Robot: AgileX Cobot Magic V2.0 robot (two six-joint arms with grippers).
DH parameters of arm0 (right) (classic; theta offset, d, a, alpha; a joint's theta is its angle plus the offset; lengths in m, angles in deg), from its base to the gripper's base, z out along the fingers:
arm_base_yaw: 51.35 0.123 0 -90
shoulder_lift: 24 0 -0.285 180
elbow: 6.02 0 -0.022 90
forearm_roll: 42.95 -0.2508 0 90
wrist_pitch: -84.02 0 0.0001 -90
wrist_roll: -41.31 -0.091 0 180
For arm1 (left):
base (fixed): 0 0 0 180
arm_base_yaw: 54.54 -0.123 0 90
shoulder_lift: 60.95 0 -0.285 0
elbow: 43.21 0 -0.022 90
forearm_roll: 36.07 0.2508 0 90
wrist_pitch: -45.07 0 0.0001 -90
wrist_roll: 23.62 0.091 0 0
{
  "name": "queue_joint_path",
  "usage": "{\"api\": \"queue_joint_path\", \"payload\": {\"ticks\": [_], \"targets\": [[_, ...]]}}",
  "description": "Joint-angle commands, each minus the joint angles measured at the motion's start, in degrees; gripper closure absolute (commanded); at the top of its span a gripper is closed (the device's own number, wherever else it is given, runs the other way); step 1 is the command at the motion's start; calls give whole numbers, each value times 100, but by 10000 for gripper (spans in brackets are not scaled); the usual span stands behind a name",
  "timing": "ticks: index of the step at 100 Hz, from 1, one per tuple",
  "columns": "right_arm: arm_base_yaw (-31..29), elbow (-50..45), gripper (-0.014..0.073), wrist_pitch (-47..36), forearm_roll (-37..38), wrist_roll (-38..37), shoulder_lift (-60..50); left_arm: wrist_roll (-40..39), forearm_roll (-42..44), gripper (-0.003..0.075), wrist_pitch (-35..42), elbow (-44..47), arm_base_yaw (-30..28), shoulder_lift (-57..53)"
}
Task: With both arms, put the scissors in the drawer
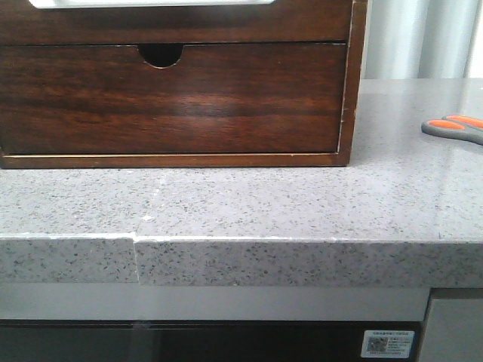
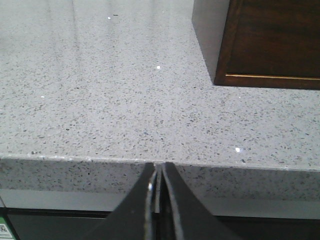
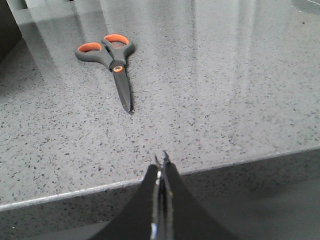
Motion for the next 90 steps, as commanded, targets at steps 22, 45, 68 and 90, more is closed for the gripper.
{"api": "queue_joint_path", "payload": {"ticks": [22,45,68,90], "targets": [[-32,-62,654,-130,61,45,-118,-9,-67,739,186,140,51,-182],[-32,-62,654,-130,61,45,-118,-9,-67,739,186,140,51,-182],[-32,-62,654,-130,61,45,-118,-9,-67,739,186,140,51,-182],[-32,-62,654,-156,224,45,-118,-9,164,739,322,140,51,-182]]}}
